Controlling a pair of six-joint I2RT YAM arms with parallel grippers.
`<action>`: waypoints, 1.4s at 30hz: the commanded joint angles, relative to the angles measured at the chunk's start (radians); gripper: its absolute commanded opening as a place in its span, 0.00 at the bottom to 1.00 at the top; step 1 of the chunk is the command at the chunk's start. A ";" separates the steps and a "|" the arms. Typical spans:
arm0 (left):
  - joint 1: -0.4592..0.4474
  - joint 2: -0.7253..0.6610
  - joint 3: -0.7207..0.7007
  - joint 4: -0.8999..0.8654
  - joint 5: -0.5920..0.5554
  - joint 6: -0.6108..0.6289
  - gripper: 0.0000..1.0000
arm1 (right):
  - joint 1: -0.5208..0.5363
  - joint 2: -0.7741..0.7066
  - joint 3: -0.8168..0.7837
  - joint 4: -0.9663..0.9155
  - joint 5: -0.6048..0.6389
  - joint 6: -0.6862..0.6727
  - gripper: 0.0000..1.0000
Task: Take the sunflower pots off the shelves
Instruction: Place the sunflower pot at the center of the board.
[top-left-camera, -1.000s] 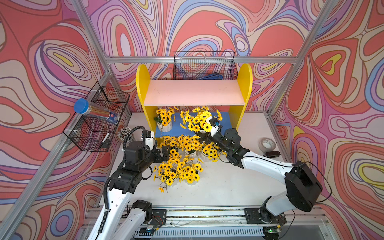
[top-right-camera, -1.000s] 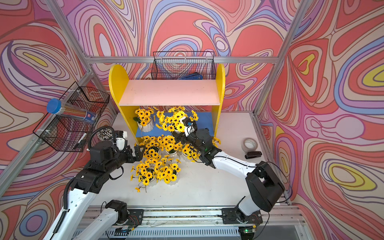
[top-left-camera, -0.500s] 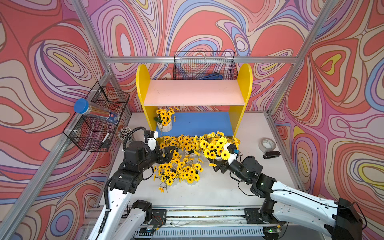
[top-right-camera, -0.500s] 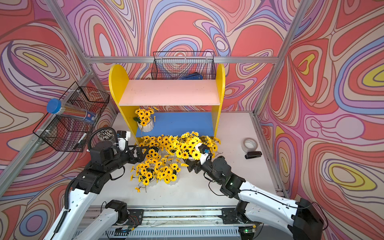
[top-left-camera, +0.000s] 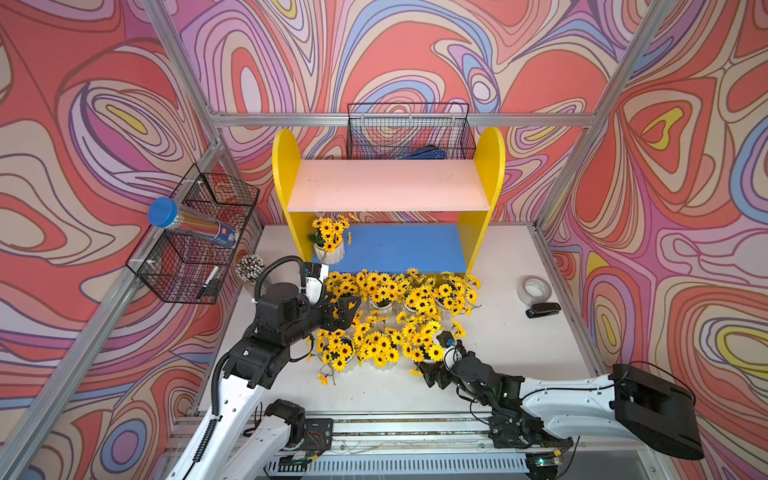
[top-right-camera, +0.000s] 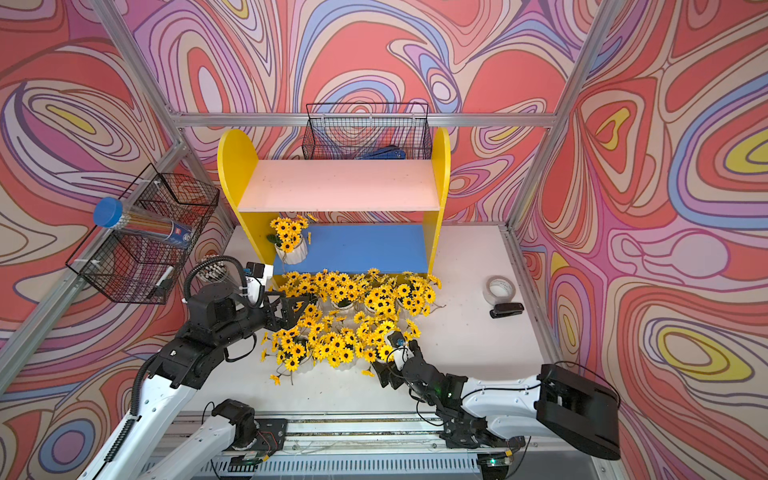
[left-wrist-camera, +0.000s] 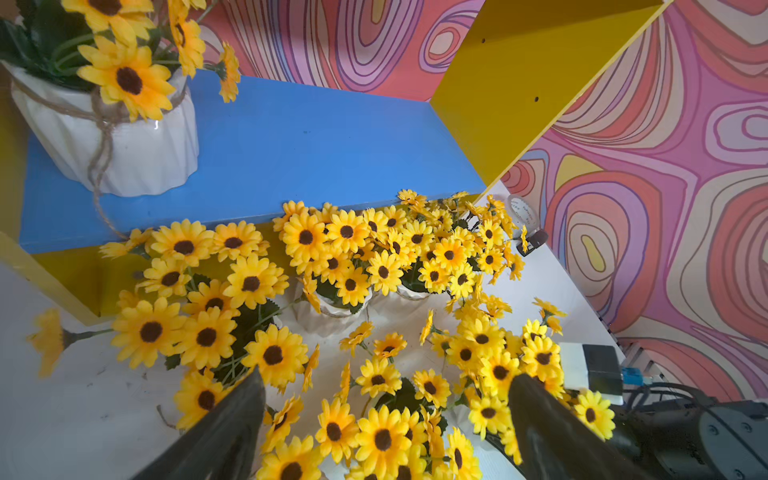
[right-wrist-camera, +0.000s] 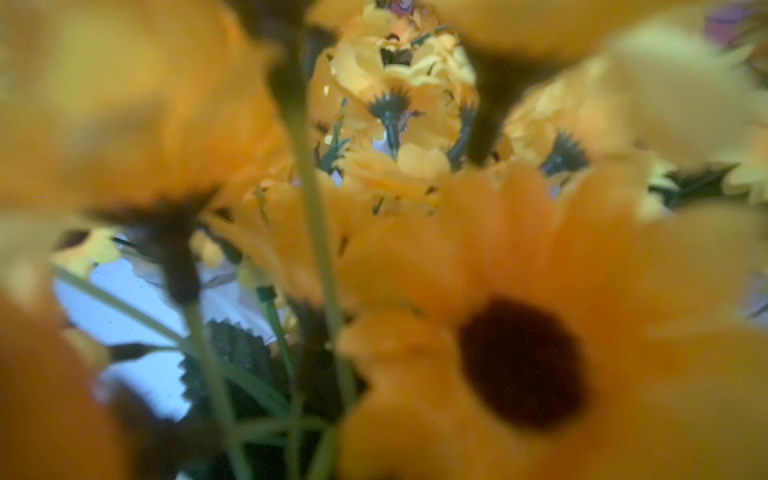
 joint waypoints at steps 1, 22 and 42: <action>-0.008 -0.017 -0.015 0.030 -0.002 -0.002 0.93 | 0.006 0.041 0.012 0.197 0.053 0.023 0.00; -0.009 -0.058 -0.031 0.026 -0.058 0.019 0.95 | 0.016 0.521 0.011 0.503 0.103 0.038 0.00; -0.009 -0.049 -0.030 0.013 -0.073 0.035 0.97 | 0.042 0.473 -0.010 0.540 0.127 0.061 0.98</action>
